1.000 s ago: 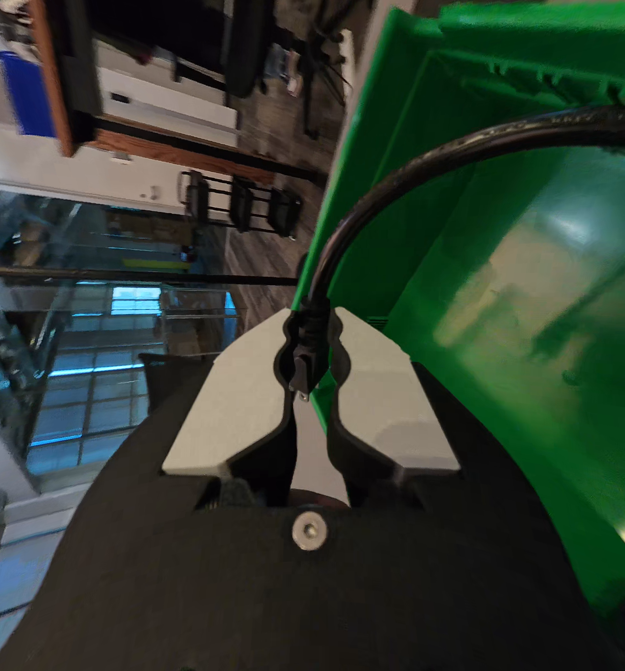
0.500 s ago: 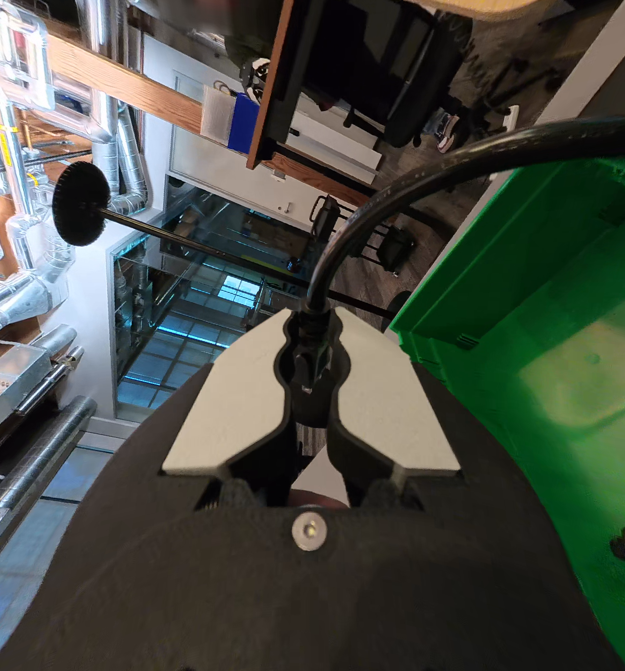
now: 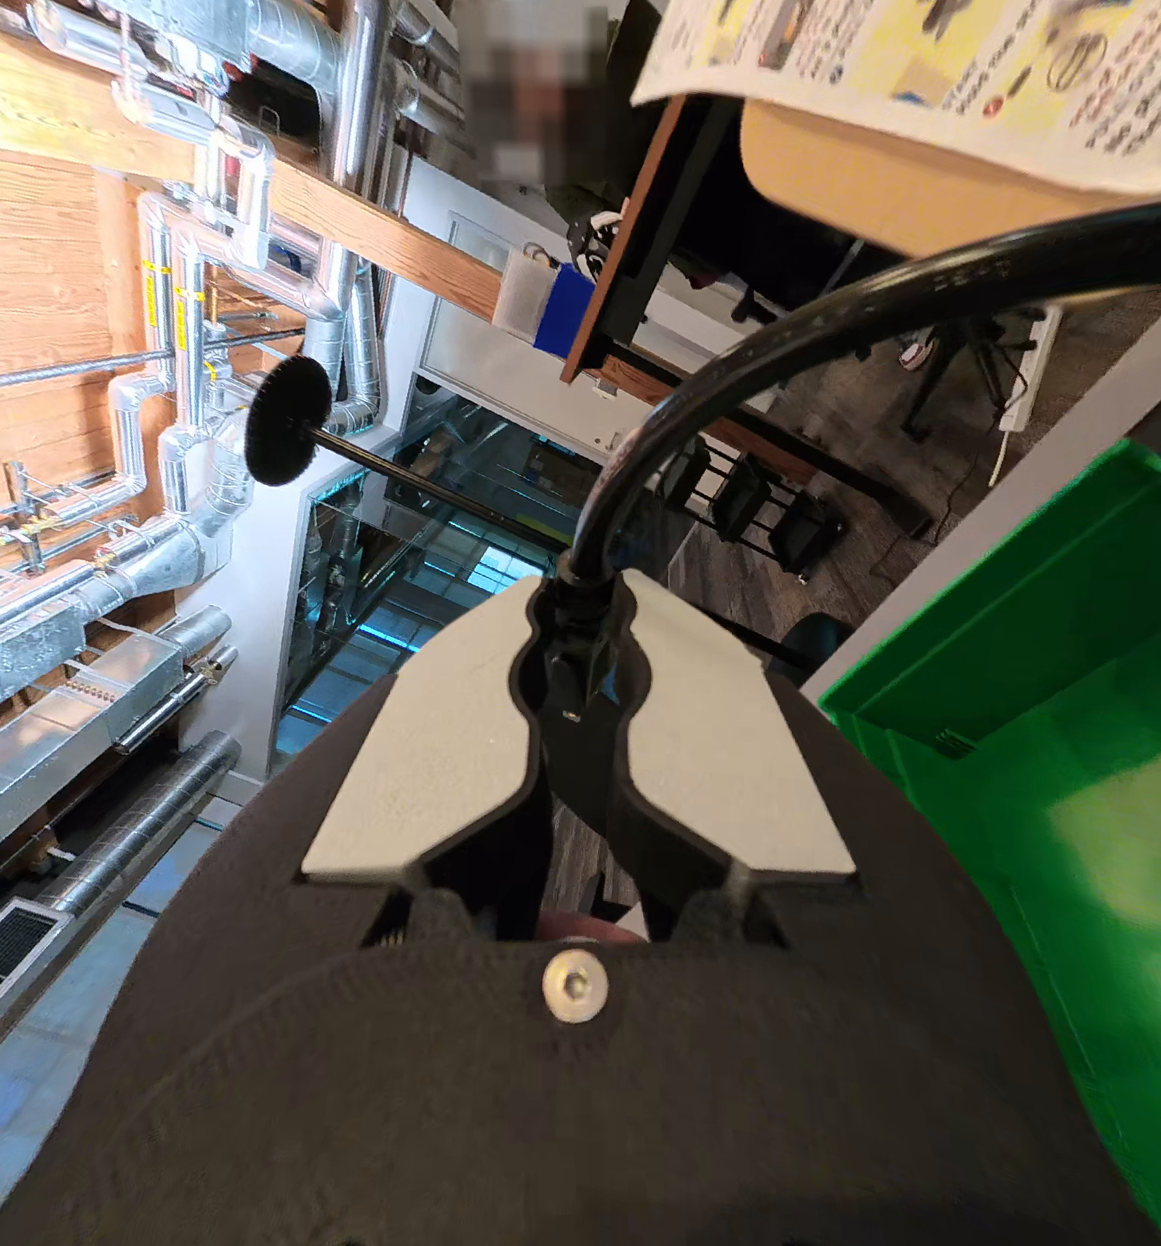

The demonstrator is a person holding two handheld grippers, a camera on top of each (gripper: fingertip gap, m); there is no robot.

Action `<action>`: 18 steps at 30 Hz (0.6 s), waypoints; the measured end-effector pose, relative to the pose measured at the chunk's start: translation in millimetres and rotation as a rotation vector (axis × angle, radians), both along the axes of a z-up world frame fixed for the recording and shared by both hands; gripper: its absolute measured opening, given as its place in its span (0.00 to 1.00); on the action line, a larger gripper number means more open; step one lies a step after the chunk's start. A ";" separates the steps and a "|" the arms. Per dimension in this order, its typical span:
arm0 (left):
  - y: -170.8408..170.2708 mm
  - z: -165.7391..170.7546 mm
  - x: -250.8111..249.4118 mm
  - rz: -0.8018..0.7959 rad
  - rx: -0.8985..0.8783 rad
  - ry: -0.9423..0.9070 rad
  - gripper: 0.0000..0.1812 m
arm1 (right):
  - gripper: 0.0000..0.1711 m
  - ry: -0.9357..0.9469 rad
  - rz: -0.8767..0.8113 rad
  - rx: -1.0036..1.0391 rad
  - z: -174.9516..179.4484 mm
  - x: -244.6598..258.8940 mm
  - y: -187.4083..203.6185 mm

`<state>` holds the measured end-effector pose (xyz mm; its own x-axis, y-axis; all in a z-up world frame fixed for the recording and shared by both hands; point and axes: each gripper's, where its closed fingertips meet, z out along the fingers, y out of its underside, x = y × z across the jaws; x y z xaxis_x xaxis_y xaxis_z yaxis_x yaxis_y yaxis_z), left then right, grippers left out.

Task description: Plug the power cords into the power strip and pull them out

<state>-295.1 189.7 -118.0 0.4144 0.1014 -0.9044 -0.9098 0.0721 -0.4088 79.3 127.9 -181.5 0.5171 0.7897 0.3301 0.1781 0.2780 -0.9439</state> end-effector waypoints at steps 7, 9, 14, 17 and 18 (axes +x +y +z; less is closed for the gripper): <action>-19.1 45.3 36.4 -0.072 0.066 -0.019 0.08 | 0.18 -0.027 -0.105 0.112 3.8 -2.9 7.2; -25.6 54.5 53.2 -0.109 0.084 -0.021 0.08 | 0.20 -0.017 -0.113 0.120 4.0 -5.8 8.3; -39.9 68.1 100.5 -0.195 0.117 -0.048 0.07 | 0.20 0.019 -0.078 0.132 10.7 -19.0 0.6; -42.9 61.2 133.7 -0.244 0.106 -0.050 0.07 | 0.20 0.150 -0.047 0.173 36.1 -26.0 -13.7; -43.3 56.2 145.7 -0.263 0.099 -0.045 0.07 | 0.21 0.195 -0.023 0.162 43.4 -29.9 -19.0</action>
<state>-149.4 146.4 -61.8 0.4774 0.0723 -0.8757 -0.8358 0.3449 -0.4271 49.4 108.9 -138.1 0.6005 0.7220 0.3437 0.0047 0.4266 -0.9044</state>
